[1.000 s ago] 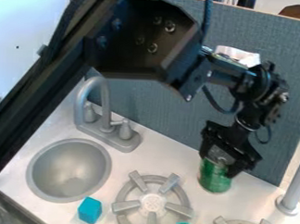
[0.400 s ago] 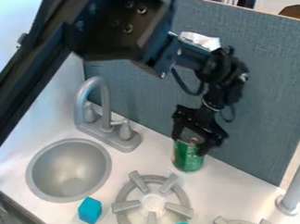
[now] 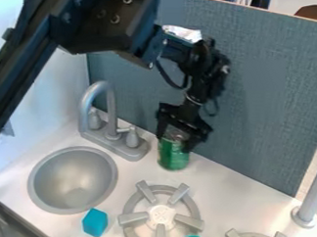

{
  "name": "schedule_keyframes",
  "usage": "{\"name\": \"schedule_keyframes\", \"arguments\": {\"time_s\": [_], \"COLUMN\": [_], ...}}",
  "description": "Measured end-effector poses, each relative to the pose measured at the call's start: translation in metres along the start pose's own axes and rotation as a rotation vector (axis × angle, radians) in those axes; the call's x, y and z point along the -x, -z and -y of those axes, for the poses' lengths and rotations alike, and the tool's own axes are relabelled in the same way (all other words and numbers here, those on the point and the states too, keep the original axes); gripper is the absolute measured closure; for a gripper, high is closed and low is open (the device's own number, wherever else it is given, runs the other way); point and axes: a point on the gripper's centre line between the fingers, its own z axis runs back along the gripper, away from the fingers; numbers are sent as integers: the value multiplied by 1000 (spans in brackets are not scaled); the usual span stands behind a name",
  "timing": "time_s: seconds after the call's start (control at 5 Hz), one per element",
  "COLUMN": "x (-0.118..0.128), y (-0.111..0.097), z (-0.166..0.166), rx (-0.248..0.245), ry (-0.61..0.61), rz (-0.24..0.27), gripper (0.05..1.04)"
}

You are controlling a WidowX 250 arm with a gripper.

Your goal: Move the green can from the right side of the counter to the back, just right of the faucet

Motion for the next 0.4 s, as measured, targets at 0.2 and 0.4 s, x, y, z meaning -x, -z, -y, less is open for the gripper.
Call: {"name": "schedule_keyframes", "arguments": {"time_s": [0.2,0.4], "x": [4,15], "y": [4,18], "z": [-3,-13], "rx": [-3,2], "ry": [-30,-51], "rz": [-13,-58], "gripper": [83,83]}}
